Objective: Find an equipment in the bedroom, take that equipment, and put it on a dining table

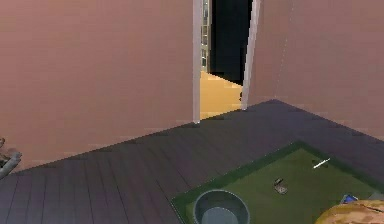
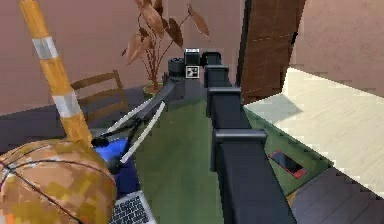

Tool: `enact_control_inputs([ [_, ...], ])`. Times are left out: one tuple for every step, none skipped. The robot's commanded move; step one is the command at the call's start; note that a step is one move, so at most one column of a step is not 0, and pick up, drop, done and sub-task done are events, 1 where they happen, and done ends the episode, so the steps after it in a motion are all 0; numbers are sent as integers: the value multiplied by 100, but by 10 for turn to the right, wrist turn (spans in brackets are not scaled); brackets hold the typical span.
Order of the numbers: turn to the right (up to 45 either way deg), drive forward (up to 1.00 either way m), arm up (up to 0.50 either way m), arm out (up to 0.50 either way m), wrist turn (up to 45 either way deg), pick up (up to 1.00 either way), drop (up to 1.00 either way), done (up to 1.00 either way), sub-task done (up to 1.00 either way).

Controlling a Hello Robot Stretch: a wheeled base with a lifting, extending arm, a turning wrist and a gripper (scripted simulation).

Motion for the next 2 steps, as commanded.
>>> enact_control_inputs([
  [0, 0, 0, 0, 450, 0, 0, 0, 0],
  [0, 0, 0, 0, 450, 0, 0, 0, 0],
])
